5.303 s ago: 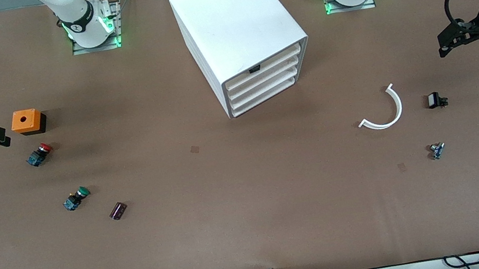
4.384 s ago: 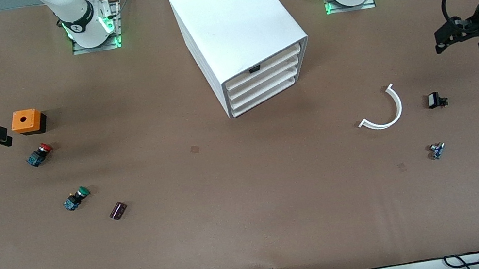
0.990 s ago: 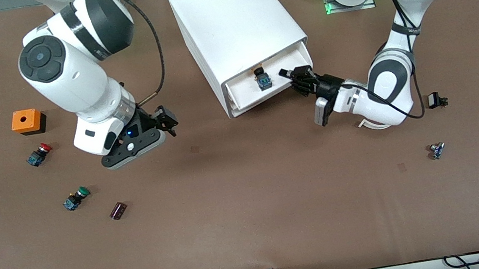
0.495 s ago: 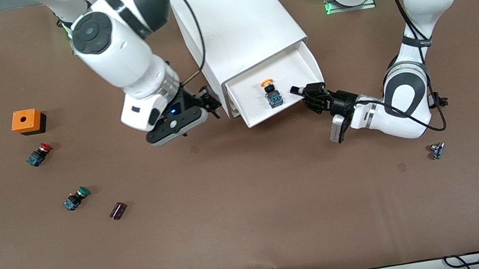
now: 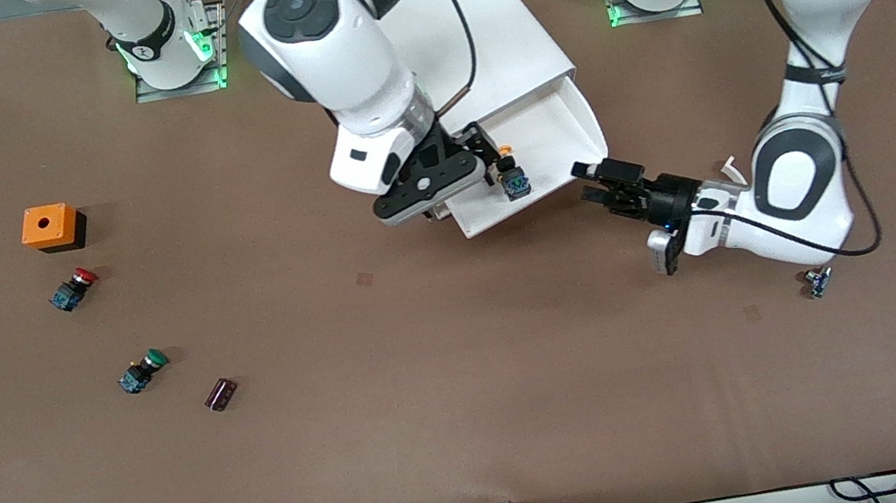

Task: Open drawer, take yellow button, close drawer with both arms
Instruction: 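Grasp the yellow button in the drawer with the right gripper while the left withdraws, then lift the button with the right gripper while the left gripper nears the drawer, then lower the button with the right gripper while the left gripper shuts the drawer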

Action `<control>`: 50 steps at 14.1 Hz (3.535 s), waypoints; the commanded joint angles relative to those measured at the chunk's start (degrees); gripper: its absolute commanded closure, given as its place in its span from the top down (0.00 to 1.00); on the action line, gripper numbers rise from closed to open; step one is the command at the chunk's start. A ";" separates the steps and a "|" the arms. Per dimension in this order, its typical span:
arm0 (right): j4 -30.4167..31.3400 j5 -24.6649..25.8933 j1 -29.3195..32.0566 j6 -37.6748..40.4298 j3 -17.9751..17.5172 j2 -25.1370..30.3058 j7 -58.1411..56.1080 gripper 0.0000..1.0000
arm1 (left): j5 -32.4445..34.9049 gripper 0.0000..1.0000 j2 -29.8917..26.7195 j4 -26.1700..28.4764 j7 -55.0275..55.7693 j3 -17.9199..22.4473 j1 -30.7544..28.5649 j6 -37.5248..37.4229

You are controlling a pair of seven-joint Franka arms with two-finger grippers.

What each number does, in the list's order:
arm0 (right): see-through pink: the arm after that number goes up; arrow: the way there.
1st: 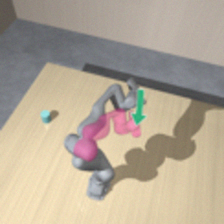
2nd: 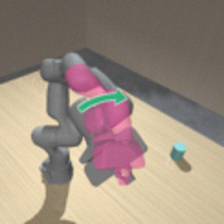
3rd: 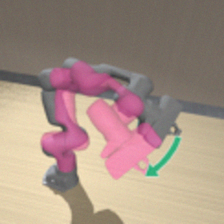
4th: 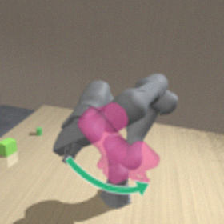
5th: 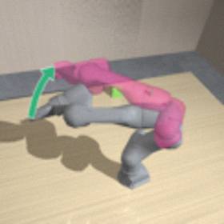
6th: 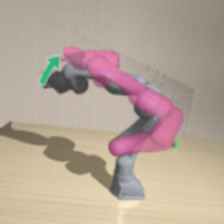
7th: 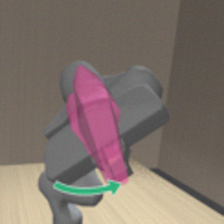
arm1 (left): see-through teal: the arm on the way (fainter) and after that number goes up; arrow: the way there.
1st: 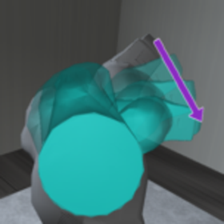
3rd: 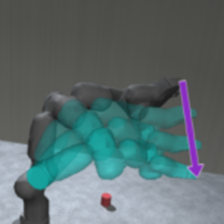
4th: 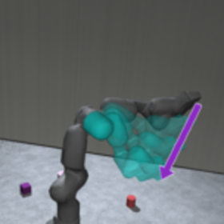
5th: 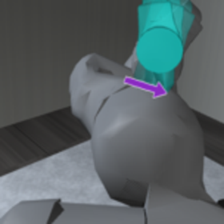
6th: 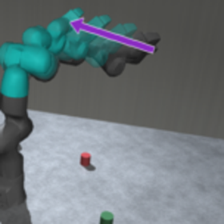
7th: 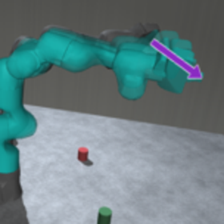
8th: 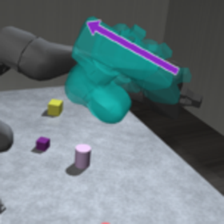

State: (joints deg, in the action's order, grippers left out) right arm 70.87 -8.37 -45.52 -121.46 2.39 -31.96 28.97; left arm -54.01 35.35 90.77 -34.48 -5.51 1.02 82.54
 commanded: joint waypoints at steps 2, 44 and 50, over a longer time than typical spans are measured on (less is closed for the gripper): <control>-7.40 4.14 -3.69 0.43 0.95 -6.00 7.31 1.00 | 14.95 1.00 -2.13 -10.50 15.81 0.06 -0.32 -5.18; -6.21 3.36 16.68 18.80 5.26 -9.00 -11.73 0.00 | 48.04 1.00 -4.31 -5.91 65.40 -8.98 6.89 22.73; 3.83 3.36 20.46 15.91 5.26 -8.74 -21.57 0.00 | 48.04 1.00 -9.51 5.90 75.33 -15.57 6.71 31.89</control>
State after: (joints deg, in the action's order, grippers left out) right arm 70.62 -4.47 -26.67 -104.20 8.55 -42.60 11.65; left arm -5.33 29.72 91.25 38.39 -19.11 8.60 112.50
